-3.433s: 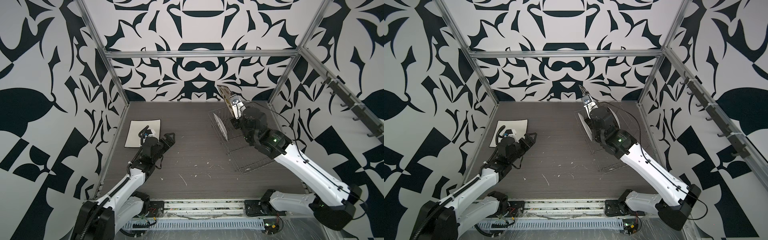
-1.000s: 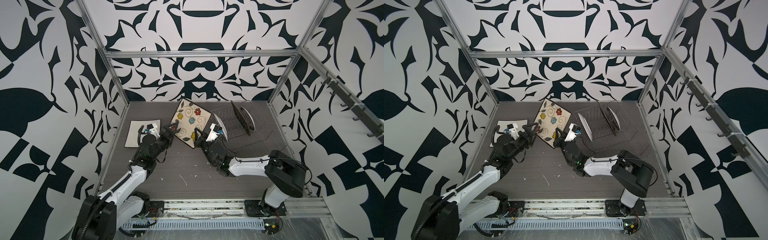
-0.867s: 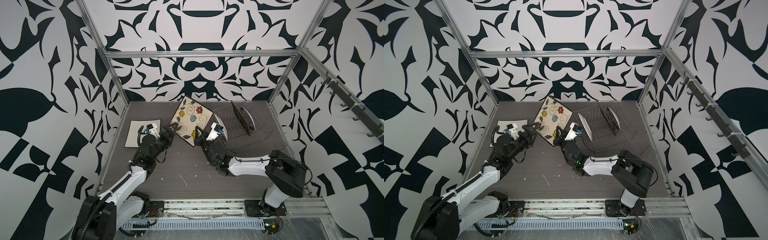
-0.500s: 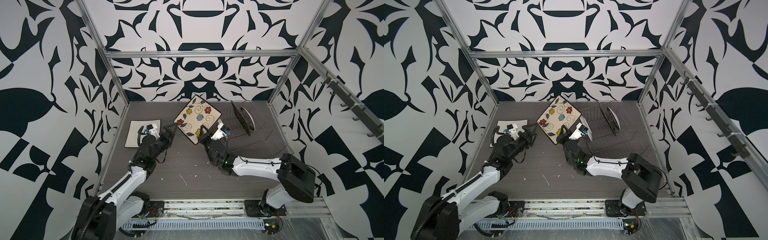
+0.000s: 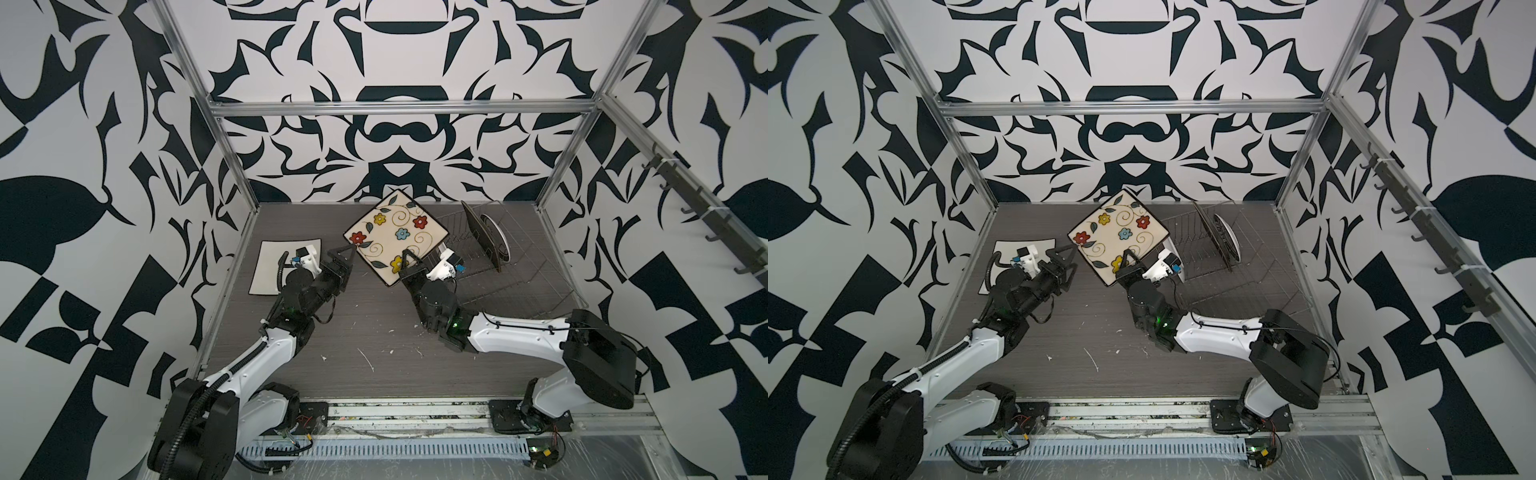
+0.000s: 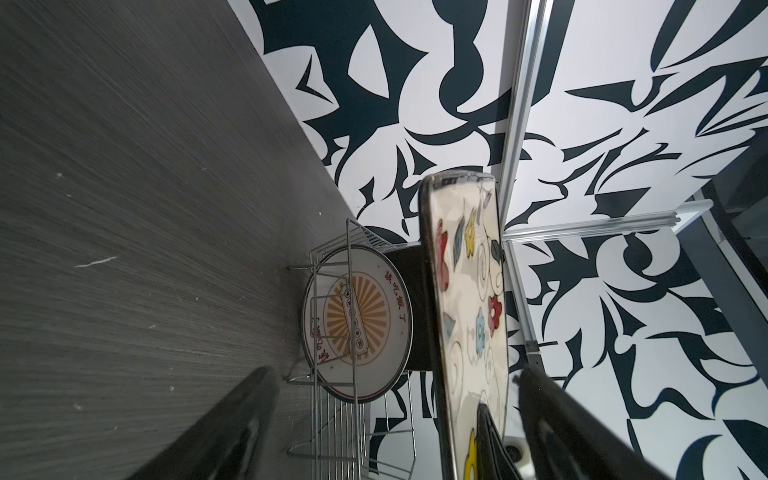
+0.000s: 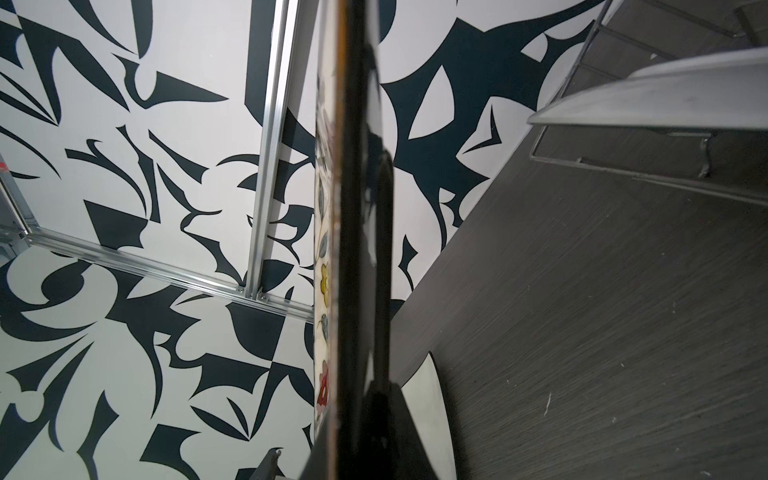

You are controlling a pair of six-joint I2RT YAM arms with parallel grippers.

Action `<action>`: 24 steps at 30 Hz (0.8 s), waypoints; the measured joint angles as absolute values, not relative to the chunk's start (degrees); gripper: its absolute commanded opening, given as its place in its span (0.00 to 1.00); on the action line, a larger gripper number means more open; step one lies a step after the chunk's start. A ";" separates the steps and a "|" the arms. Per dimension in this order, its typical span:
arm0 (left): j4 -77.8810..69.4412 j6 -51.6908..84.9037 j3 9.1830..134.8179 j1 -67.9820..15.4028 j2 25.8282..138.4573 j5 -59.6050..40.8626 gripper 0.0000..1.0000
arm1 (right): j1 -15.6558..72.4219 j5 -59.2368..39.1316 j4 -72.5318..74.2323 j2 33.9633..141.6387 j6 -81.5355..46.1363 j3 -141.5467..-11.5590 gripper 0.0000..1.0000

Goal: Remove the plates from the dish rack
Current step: 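Close the left gripper on the flowered plate's lower edge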

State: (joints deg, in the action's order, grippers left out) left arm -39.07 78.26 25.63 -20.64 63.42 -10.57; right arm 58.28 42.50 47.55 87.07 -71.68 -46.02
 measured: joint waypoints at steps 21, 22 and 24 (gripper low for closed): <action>-52.05 80.20 25.63 -21.78 68.84 -14.22 0.58 | 58.33 39.48 51.99 91.61 -73.45 -46.02 0.00; -52.29 80.25 25.63 -21.82 68.99 -14.28 0.57 | 58.33 39.42 52.14 91.61 -73.54 -46.02 0.00; -52.62 80.25 25.63 -21.89 69.14 -14.39 0.57 | 58.33 39.35 52.25 91.61 -73.78 -46.02 0.00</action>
State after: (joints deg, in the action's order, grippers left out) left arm -52.62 80.25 25.63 -21.89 69.14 -14.39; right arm 58.33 39.35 52.25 91.61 -73.78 -46.02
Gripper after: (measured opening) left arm 0.569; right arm 0.151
